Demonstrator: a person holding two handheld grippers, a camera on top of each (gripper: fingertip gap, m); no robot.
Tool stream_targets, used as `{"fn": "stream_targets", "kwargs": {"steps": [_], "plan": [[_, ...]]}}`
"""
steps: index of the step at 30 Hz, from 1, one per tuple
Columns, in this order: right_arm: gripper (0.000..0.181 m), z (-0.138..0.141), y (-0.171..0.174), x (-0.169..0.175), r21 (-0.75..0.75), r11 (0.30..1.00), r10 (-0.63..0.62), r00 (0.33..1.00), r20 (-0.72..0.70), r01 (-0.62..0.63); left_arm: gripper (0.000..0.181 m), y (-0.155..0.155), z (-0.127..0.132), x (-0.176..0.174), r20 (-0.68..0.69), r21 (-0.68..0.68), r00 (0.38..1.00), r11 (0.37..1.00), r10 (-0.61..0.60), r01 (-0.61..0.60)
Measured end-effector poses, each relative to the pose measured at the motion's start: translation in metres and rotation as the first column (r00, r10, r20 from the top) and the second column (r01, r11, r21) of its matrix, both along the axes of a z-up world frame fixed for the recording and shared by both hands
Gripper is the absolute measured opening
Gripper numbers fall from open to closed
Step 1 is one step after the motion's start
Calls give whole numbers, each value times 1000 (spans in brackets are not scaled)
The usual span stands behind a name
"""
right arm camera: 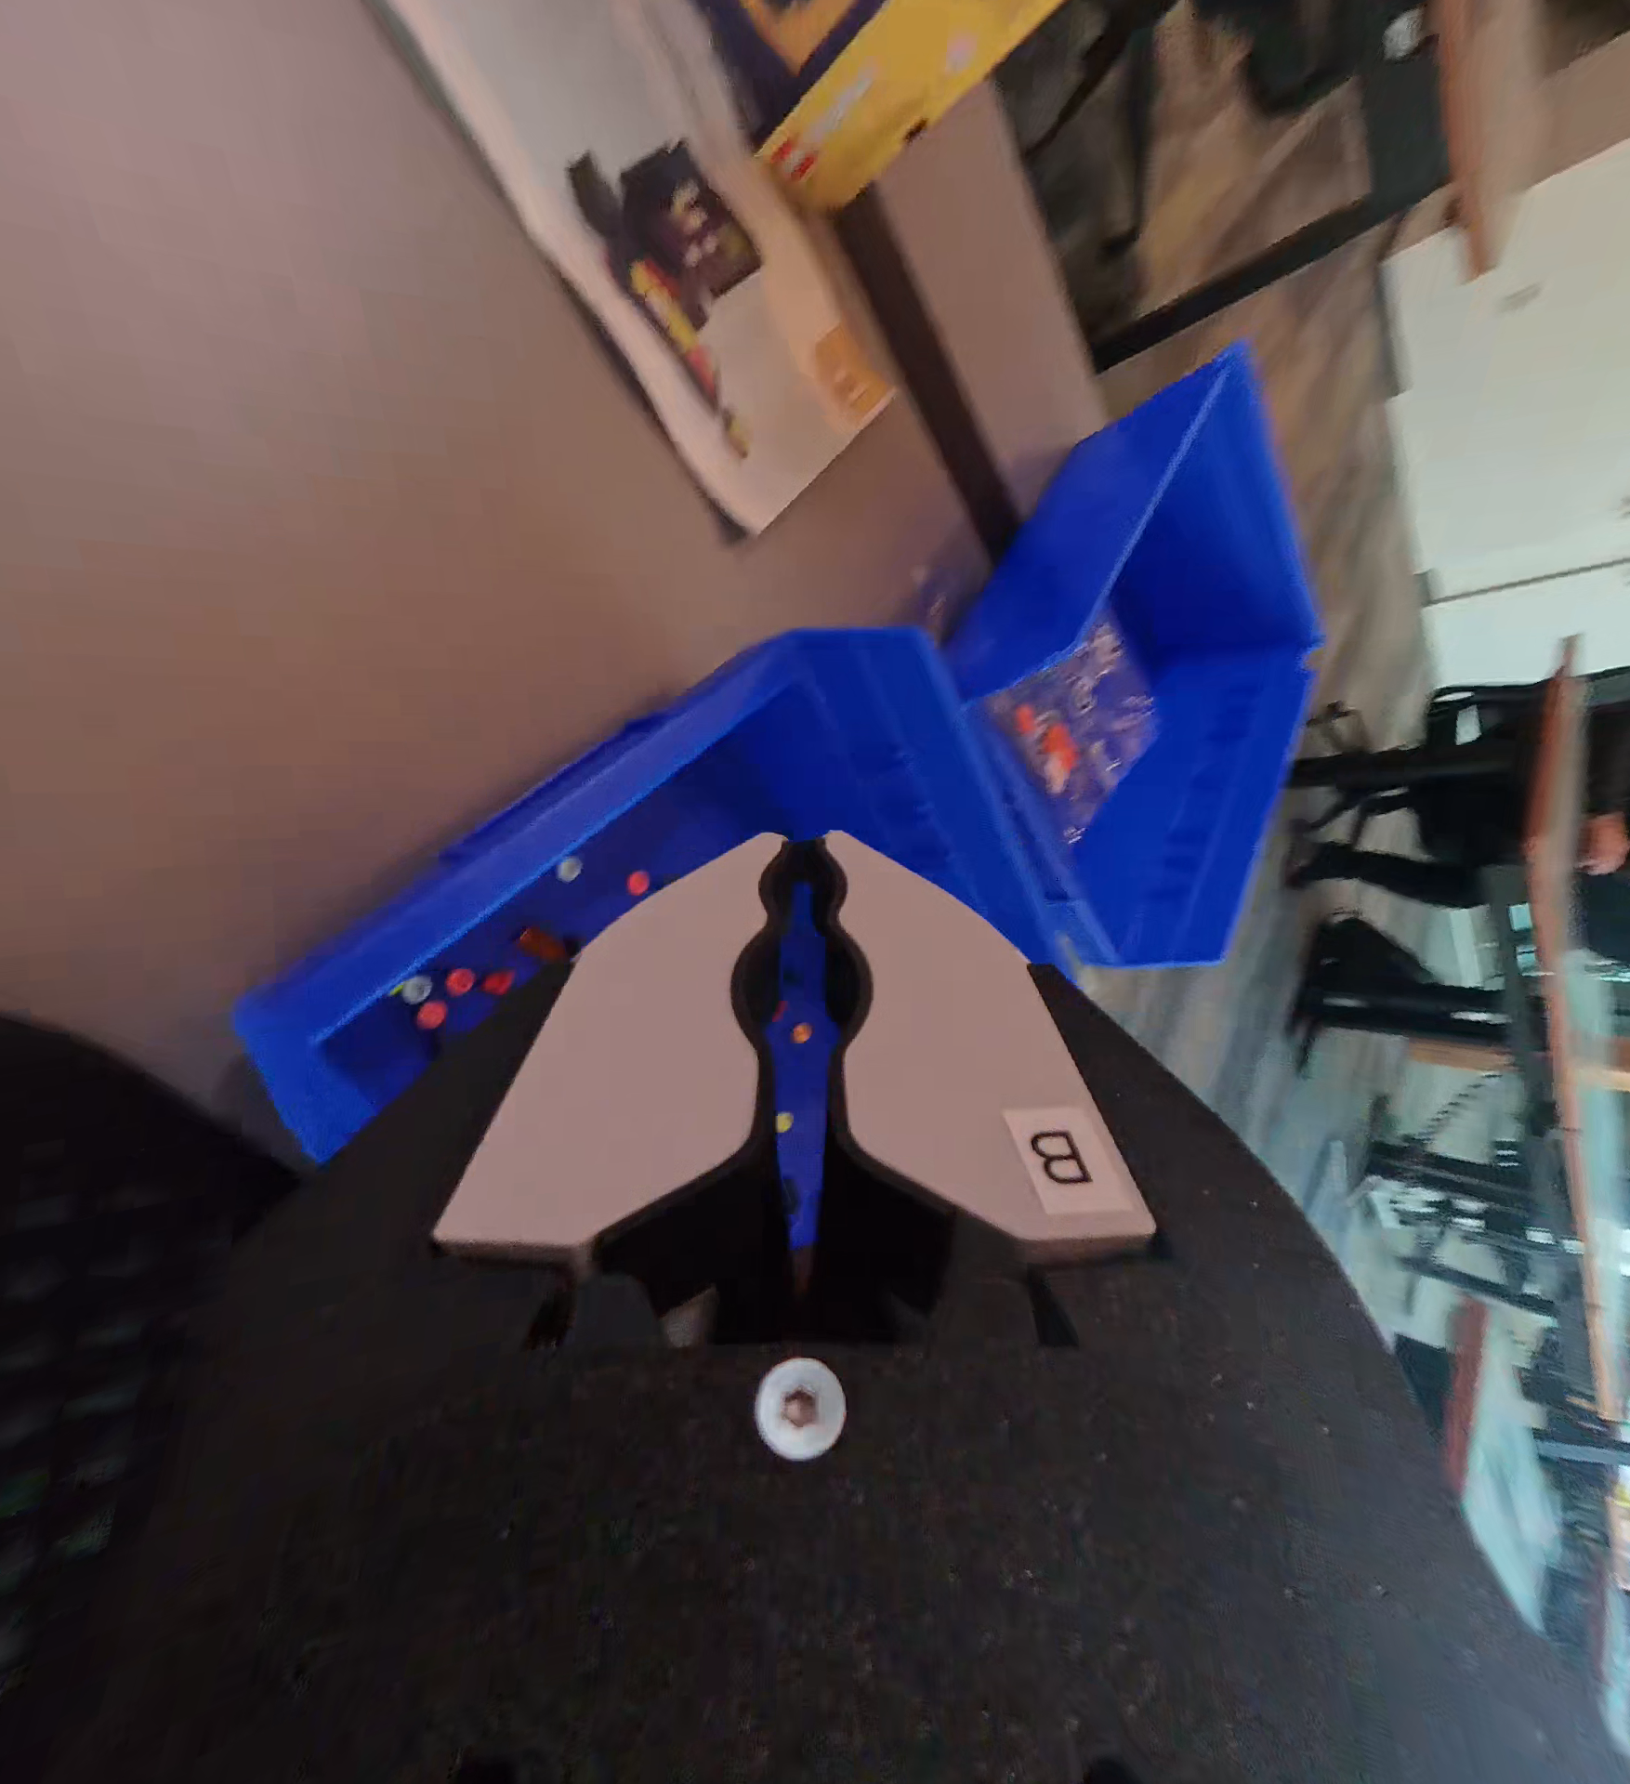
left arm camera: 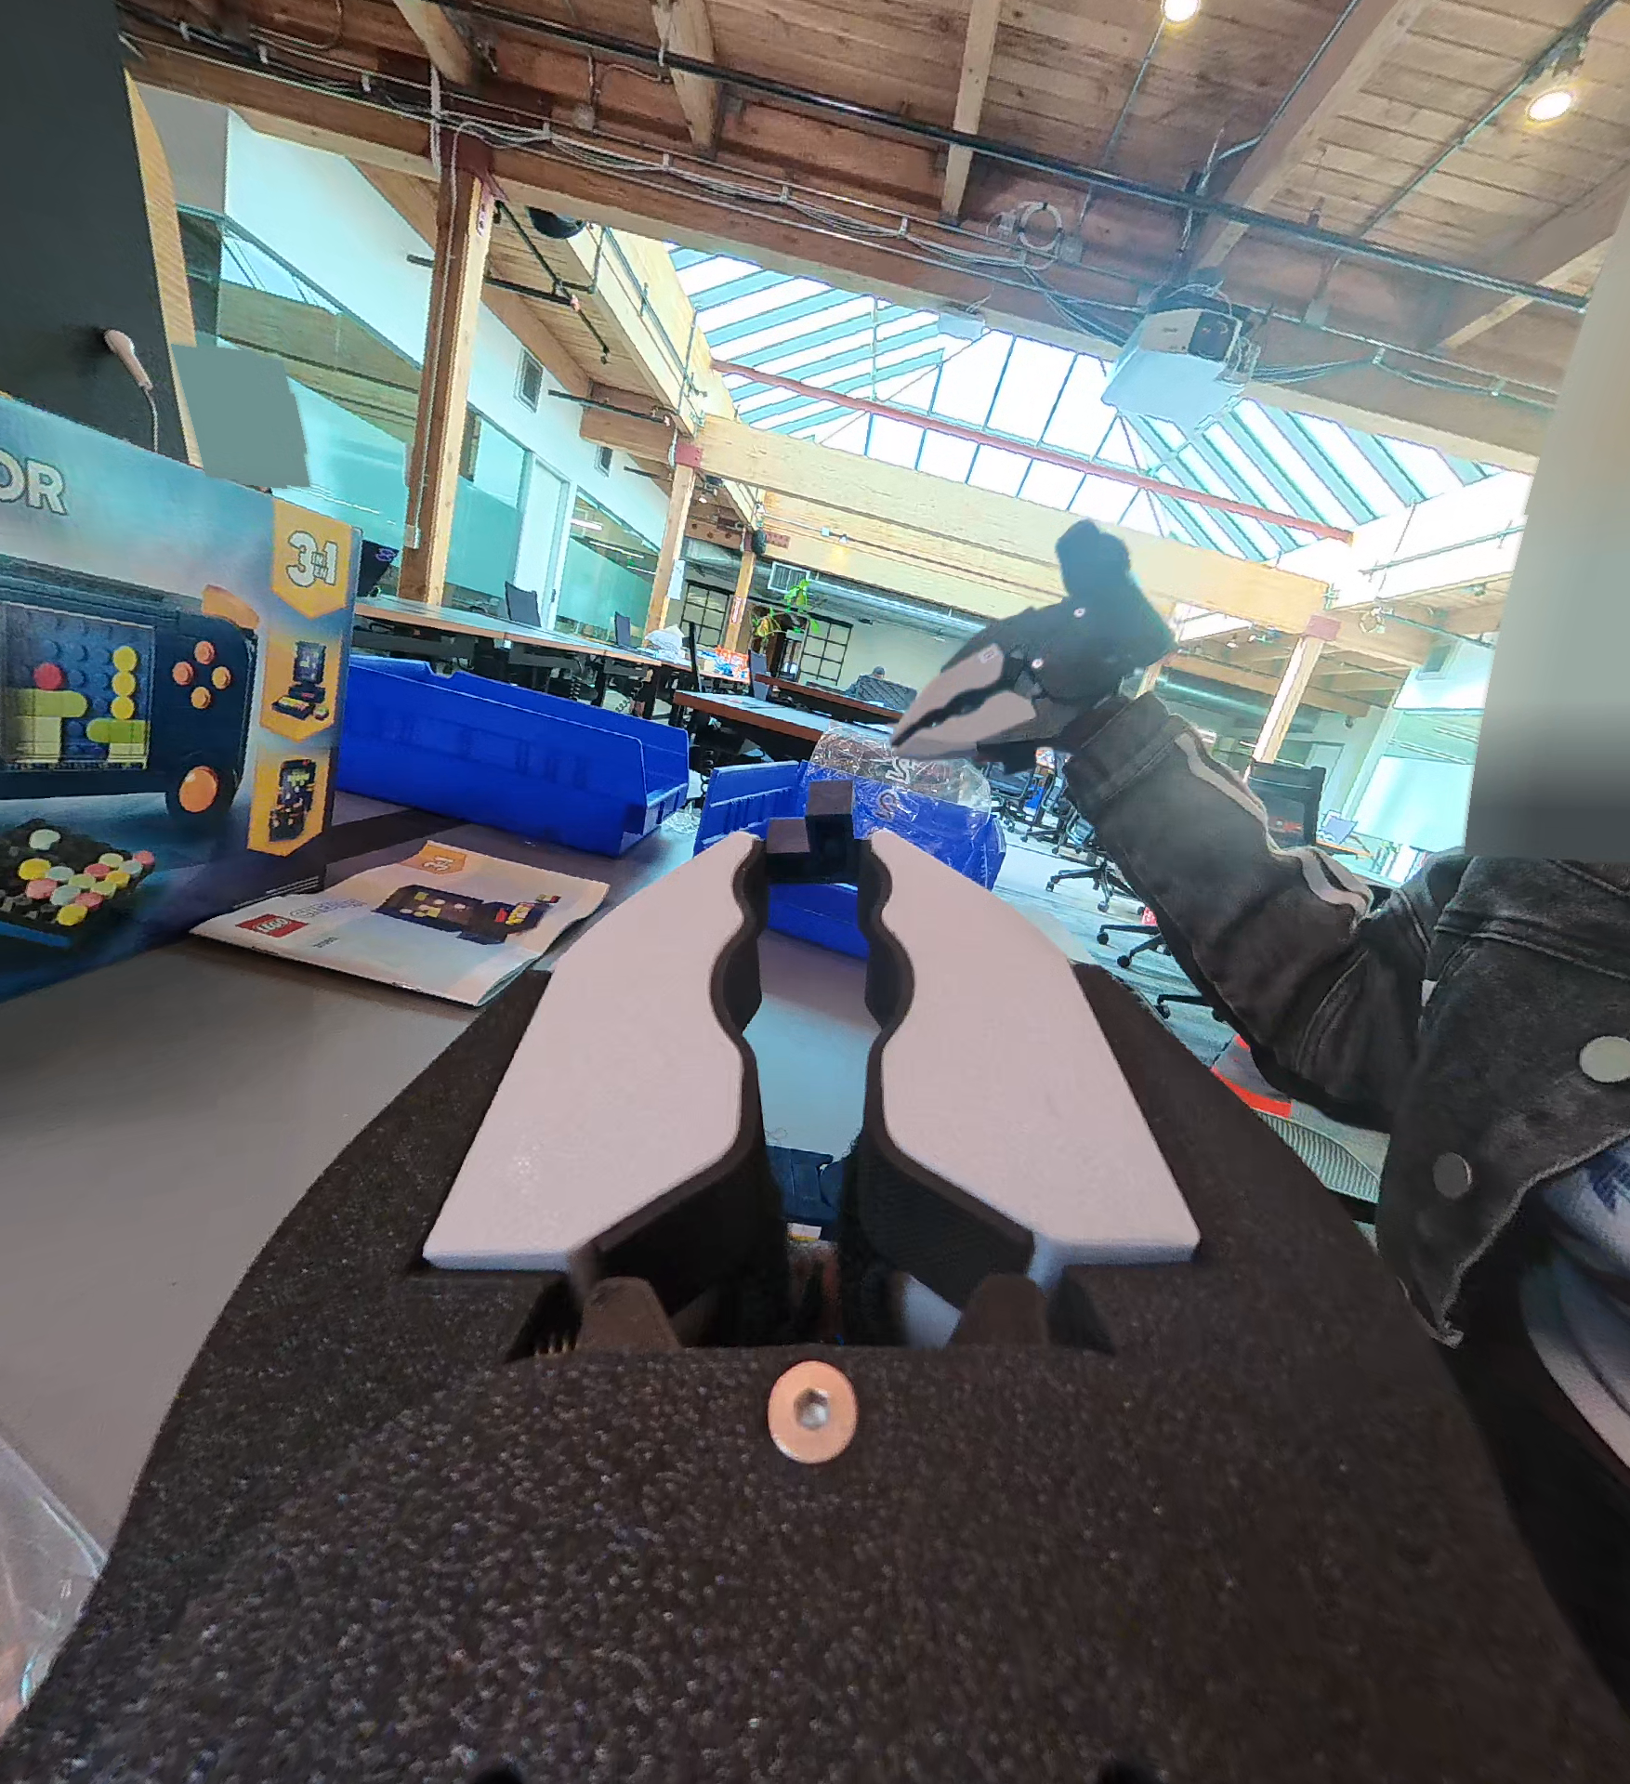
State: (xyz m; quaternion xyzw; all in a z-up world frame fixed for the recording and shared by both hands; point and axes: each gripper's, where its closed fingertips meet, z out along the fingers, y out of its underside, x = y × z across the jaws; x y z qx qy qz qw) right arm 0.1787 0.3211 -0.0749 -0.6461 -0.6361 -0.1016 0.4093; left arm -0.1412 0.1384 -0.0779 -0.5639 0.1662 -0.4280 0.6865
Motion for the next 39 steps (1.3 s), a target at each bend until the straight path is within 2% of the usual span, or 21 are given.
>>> {"fn": "stream_targets", "kwargs": {"steps": [2, 4, 11, 12, 14, 18, 22, 25, 27, 30, 34, 36, 39], "plan": [[12, -13, 3, 11, -72, 997, -23, 1000, -5, 23, 16, 0, 0, 0, 2, 1, 1000, 1000, -3, 3], [13, -22, 5, 19, -111, 993, -49, 999, -1, 48, 16, 0, 0, 0, 3, 2, 1000, 1000, -2, 2], [42, -36, 12, 30, -118, 986, -111, 993, 31, 114, 16, -1, -1, 0, -1, 0, 1000, 1000, -7, 7], [48, -34, 14, 31, -98, 988, -117, 993, 31, 119, 16, -1, -2, 1, -3, 0, 1000, 1000, -9, 9], [71, -30, 17, 31, -64, 990, -121, 993, 14, 122, 16, -1, -2, 1, -9, -1, 1000, 1000, -11, 11], [108, -29, 19, 38, -66, 984, -163, 986, 23, 164, 16, -1, -3, 3, -21, -2, 1000, 1000, -12, 12], [109, -34, 13, 48, -191, 959, -213, 977, 6, 210, 16, 0, -5, 3, -27, -7, 1000, 1000, -15, 14], [110, -40, 5, 57, -346, 895, -303, 953, -6, 282, 16, 0, -6, 4, -32, -9, 999, 1000, -16, 16], [110, -38, -1, 60, -469, 823, -397, 915, -67, 322, 16, 0, -7, 4, -37, -11, 999, 1000, -15, 14], [117, -40, -5, 79, -613, 667, -596, 797, -97, 424, 16, 0, -8, 3, -42, -15, 999, 1000, -11, 10], [146, -55, -7, 125, -603, 533, -769, 637, -52, 594, 16, 0, -9, 4, -46, -17, 999, 1000, -11, 10], [148, -58, -7, 149, -588, 468, -844, 531, -77, 659, 16, 1, -10, 4, -50, -20, 999, 1000, -9, 8], [148, -64, -8, 175, -605, 399, -908, 387, -158, 689, 16, 1, -9, 4, -51, -19, 999, 1000, -10, 9]]}}
